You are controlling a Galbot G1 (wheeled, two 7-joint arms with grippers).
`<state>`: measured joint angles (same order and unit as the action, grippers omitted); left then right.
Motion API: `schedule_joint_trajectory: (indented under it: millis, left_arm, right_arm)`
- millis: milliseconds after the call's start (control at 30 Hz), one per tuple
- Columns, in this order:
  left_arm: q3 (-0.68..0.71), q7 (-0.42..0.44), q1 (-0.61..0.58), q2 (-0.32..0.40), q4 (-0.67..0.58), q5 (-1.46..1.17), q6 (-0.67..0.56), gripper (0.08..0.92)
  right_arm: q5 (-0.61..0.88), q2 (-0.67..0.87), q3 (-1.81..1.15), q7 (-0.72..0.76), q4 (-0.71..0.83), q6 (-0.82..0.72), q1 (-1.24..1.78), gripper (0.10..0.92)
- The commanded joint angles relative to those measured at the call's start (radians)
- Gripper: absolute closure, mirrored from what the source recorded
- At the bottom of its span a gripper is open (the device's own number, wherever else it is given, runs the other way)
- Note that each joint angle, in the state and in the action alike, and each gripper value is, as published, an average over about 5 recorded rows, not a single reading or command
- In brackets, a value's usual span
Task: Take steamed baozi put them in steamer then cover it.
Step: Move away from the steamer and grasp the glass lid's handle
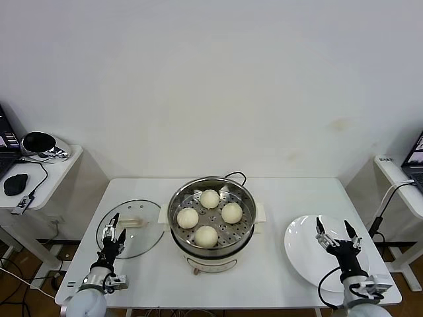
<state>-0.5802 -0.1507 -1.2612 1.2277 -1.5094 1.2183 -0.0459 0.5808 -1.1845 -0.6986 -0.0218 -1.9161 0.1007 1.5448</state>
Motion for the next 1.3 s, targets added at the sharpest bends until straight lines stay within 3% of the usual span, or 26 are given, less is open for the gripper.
schedule_joint_trajectory:
  millis: [33, 1300]
  left_arm:
    - [0.010, 0.012, 0.094, 0.001, 0.106, 0.032, 0.036, 0.177]
    - [0.076, -0.009, 0.252, 0.030, 0.269, 0.006, 0.101, 0.177]
  right_arm:
    - [-0.007, -0.005, 0.001, -0.005, 0.003, 0.003, 0.008, 0.203]
    - [-0.028, -0.037, -0.006, 0.002, 0.044, 0.019, 0.019, 0.203]
